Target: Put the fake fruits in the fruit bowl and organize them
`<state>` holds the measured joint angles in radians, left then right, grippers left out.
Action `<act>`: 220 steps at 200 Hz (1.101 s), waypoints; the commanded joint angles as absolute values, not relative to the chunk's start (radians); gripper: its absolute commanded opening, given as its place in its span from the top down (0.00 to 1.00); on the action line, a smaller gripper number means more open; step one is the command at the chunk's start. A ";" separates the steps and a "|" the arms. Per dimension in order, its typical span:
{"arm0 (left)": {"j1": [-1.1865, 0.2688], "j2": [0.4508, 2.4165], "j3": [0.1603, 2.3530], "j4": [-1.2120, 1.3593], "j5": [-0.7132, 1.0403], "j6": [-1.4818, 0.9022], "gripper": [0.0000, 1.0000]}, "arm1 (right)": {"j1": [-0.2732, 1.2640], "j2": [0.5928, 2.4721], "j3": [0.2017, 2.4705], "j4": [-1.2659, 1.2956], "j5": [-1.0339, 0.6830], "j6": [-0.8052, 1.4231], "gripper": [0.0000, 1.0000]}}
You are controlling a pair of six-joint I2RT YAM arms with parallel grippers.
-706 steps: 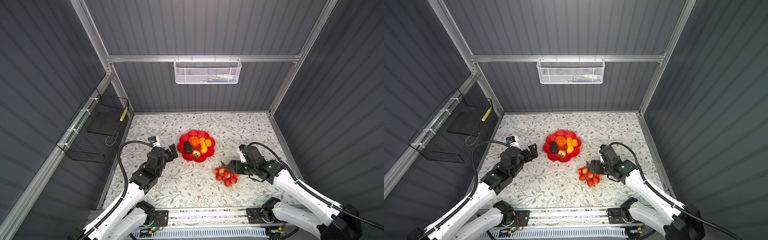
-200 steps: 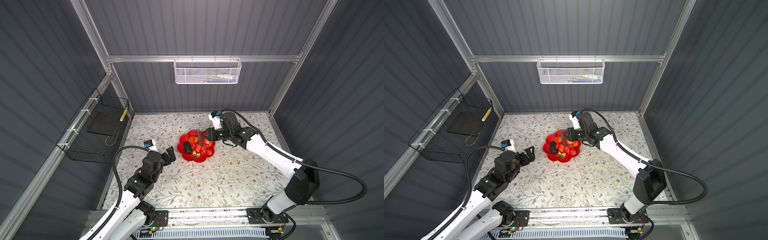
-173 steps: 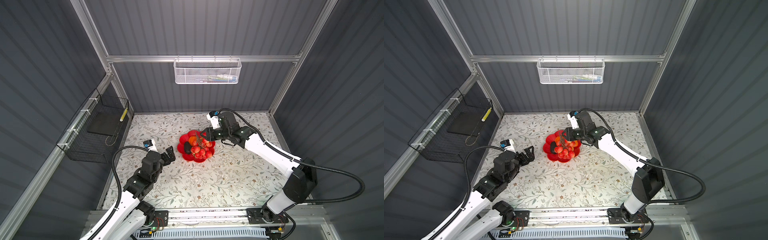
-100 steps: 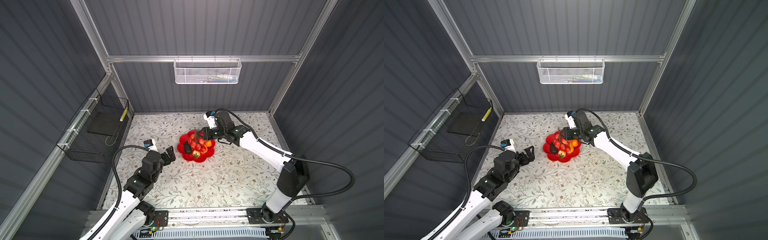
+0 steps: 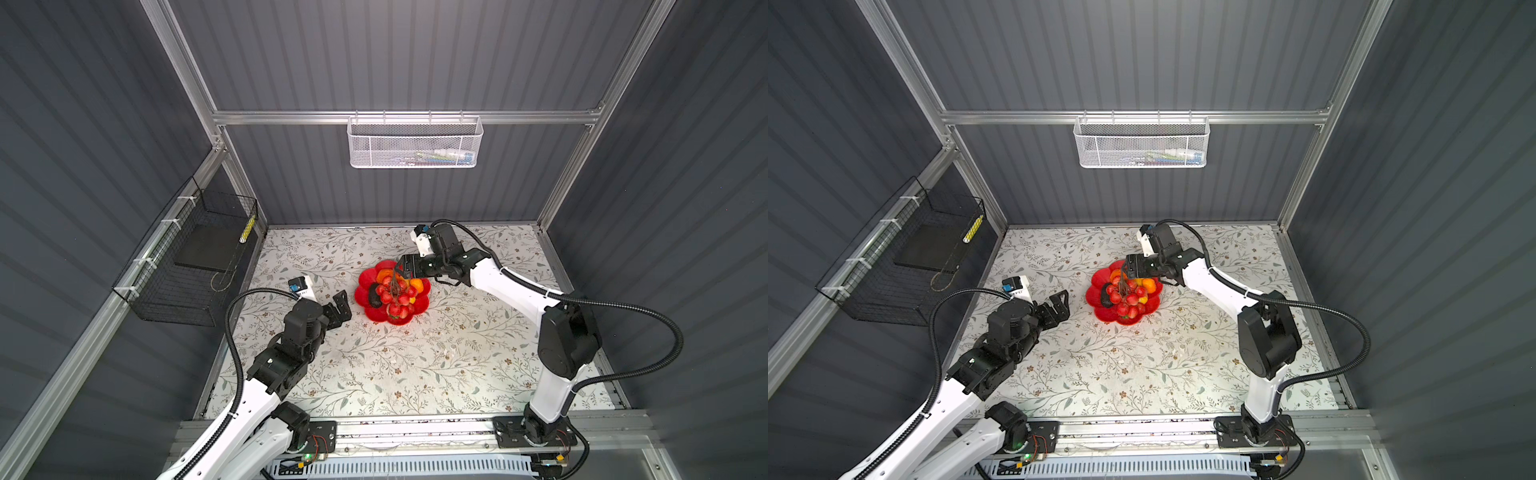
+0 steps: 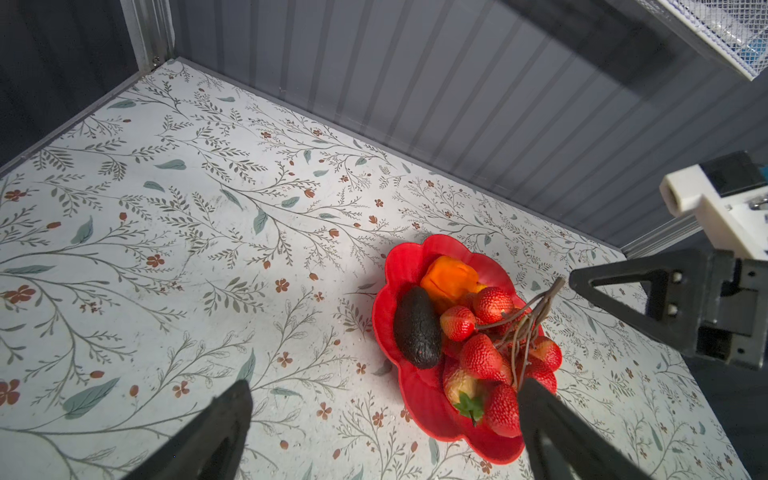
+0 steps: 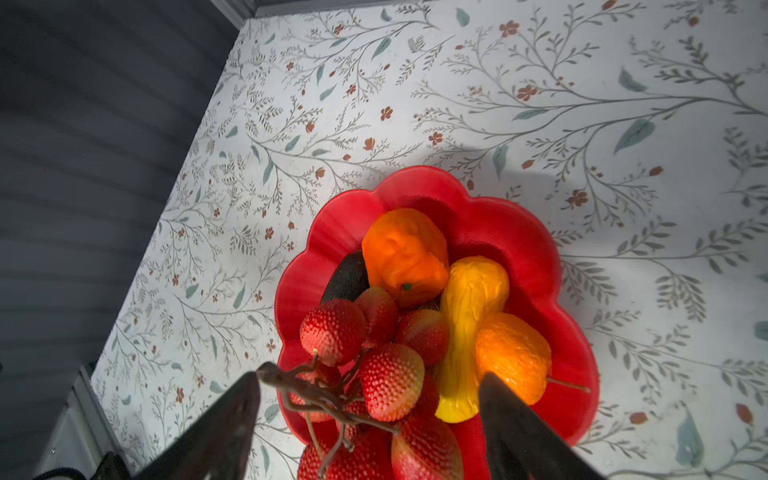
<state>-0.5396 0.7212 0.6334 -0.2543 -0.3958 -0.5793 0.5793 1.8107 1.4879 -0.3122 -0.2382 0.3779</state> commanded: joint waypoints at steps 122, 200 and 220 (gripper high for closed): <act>-0.343 1.231 0.412 0.549 -0.673 -0.011 0.00 | 0.133 0.868 0.354 0.376 0.298 0.163 0.01; -0.085 1.690 0.416 0.972 -0.306 -0.022 0.00 | -0.037 1.295 0.262 0.942 0.189 0.093 0.01; -0.078 1.693 0.453 0.906 -0.306 -0.028 0.00 | -0.049 1.456 0.203 1.199 0.138 0.085 0.01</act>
<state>-0.0944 1.6836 0.4095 0.8688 -0.3836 -0.0078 -0.0338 1.3201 0.2523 0.8452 0.1951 0.1181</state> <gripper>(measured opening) 0.997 0.989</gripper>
